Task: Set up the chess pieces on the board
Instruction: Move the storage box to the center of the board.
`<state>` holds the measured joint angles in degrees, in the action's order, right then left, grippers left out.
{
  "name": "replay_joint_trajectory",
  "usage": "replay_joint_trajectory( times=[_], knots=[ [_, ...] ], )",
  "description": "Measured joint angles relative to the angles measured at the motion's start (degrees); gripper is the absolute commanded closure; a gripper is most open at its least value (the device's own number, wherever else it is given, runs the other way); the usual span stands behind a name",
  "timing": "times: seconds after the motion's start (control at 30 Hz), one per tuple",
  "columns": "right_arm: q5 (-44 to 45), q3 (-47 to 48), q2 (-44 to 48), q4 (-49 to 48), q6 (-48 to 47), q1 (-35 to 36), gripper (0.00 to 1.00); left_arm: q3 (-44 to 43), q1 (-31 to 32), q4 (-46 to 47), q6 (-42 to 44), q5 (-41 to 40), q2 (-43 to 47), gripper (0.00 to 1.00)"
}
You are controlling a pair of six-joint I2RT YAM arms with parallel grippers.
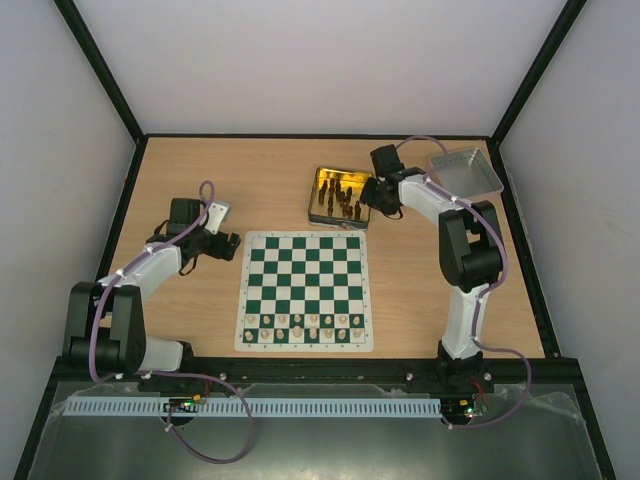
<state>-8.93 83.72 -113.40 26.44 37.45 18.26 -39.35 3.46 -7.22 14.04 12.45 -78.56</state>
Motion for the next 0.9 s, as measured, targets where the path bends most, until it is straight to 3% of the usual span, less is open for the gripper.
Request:
replay_joint_trajectory(
  times=[0.33, 0.9],
  knots=[
    [-0.50, 0.00, -3.69, -0.07, 0.04, 0.55, 0.67, 0.00, 0.00, 0.04, 0.11, -0.70, -0.59, 0.04],
    [2.78, 0.00, -4.09, -0.24, 1.33, 0.48, 0.74, 0.00, 0.00, 0.24, 0.11, -1.11, -1.40, 0.04]
  ],
)
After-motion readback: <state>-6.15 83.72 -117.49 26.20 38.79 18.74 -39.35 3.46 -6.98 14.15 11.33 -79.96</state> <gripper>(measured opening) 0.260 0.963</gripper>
